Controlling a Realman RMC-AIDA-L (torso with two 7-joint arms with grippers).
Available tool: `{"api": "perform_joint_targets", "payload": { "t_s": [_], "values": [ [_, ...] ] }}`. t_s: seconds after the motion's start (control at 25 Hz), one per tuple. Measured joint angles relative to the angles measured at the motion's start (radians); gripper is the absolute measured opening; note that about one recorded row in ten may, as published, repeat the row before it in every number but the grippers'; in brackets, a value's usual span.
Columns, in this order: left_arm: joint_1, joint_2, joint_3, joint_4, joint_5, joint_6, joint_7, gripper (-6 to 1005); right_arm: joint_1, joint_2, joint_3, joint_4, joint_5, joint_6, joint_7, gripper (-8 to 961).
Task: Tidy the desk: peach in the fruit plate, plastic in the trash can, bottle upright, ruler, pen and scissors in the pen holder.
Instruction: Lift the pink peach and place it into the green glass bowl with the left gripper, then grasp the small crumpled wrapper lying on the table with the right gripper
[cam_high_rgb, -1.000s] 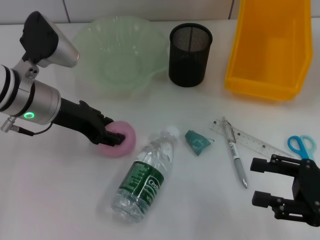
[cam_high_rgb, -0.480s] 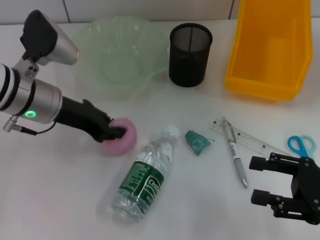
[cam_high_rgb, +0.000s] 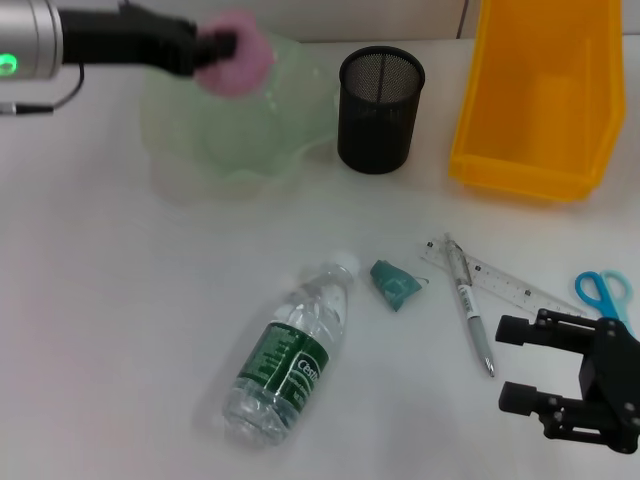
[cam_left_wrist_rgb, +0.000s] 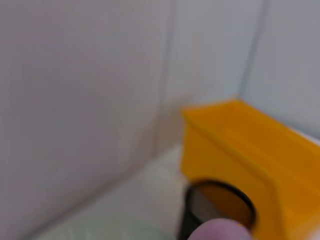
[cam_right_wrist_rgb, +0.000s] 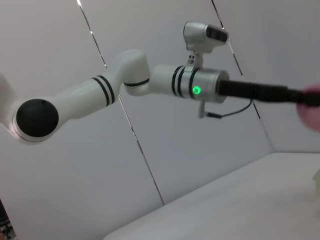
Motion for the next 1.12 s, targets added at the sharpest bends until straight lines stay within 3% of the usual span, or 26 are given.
{"api": "perform_joint_targets", "payload": {
  "t_s": [0.04, 0.32, 0.52, 0.68, 0.8, 0.96, 1.08, 1.12],
  "values": [
    [-0.026, 0.001, -0.002, -0.046, 0.008, -0.076, 0.002, 169, 0.000, 0.002, 0.000, 0.000, 0.000, 0.000, -0.001, 710],
    [-0.107, -0.006, 0.040, -0.225, 0.106, -0.254, 0.004, 132, 0.001, 0.007, -0.001, 0.002, 0.000, 0.000, -0.007, 710],
    [-0.097, -0.008, 0.088, -0.248, 0.089, -0.365, 0.005, 352, 0.007, 0.008, 0.000, 0.004, 0.000, 0.000, -0.013, 709],
    [-0.093, -0.007, 0.089, -0.251, 0.084, -0.374, 0.001, 518, 0.012, 0.011, 0.000, 0.005, 0.001, 0.005, -0.013, 709],
    [-0.071, -0.003, 0.086, -0.229, 0.049, -0.335, -0.002, 640, 0.020, 0.012, 0.000, 0.005, 0.001, 0.010, -0.013, 709],
    [-0.038, 0.005, 0.077, -0.162, 0.009, -0.110, 0.000, 766, 0.031, 0.005, 0.016, 0.001, 0.002, 0.008, 0.018, 709],
    [0.003, 0.005, 0.040, -0.116, -0.016, 0.085, 0.040, 829, 0.047, -0.014, 0.043, -0.011, 0.003, 0.009, 0.063, 709],
    [0.052, 0.003, 0.012, -0.103, -0.087, 0.191, 0.117, 829, 0.059, -0.034, 0.062, -0.026, 0.003, 0.013, 0.101, 709]
  ]
}}
